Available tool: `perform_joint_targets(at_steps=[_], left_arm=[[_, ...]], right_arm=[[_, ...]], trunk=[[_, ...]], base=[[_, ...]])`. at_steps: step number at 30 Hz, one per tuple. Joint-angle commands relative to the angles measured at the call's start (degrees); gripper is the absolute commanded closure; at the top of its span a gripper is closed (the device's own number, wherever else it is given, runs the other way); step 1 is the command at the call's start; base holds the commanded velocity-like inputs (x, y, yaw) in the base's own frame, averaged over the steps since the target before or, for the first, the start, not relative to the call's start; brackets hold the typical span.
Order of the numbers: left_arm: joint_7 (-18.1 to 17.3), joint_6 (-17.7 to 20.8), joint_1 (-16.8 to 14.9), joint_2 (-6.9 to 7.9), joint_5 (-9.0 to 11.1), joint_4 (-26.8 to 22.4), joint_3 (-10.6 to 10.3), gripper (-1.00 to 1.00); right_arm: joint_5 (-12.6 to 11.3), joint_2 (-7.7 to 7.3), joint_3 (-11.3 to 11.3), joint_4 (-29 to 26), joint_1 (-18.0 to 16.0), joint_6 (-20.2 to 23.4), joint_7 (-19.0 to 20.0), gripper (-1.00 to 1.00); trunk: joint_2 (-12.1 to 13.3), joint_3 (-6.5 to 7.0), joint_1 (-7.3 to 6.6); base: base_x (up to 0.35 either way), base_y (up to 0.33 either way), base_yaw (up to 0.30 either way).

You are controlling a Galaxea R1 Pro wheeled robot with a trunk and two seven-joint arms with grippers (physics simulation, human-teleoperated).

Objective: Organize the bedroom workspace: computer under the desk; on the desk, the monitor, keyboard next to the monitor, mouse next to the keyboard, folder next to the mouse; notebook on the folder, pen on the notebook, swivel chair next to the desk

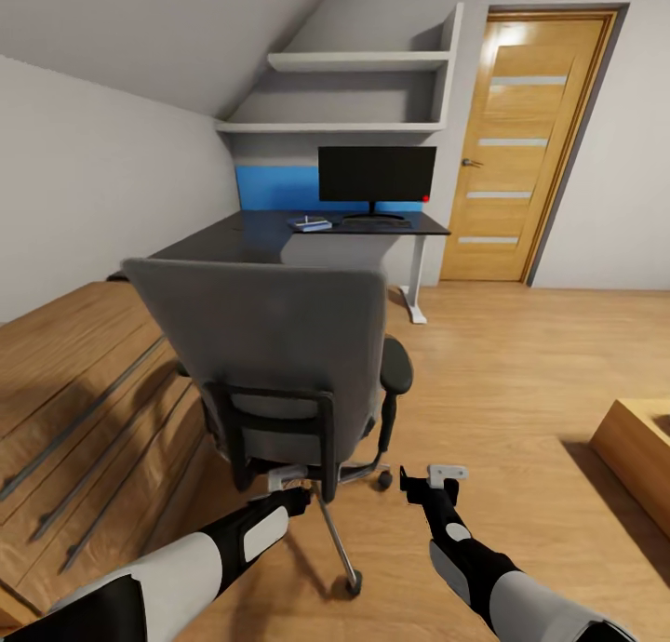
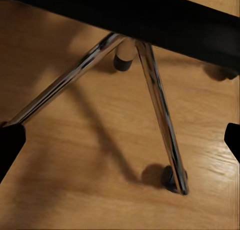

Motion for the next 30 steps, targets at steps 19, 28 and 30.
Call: perform_joint_targets(at_steps=[19,28,30], left_arm=[[0.18,0.17,-0.1,0.11,-0.41,-0.12,-0.07,-1.0],[0.22,0.17,-0.1,0.17,-0.42,-0.12,-0.01,-1.0],[0.26,0.17,-0.1,0.27,-0.38,-0.11,0.04,-1.0]], right_arm=[[-0.33,-0.02,0.49,0.01,-0.05,-0.16,-0.36,-1.0],[-0.33,-0.02,0.49,0.01,-0.05,-0.16,-0.38,-1.0],[-0.29,-0.02,0.49,0.01,-0.05,-0.16,-0.37,-1.0]], trunk=[[-0.02,-0.04,0.01],[-0.02,-0.04,0.01],[-0.02,-0.04,0.01]], base=[[-0.074,-0.053,0.0],[-0.321,-0.027,0.0],[-0.208,-0.025,0.0]])
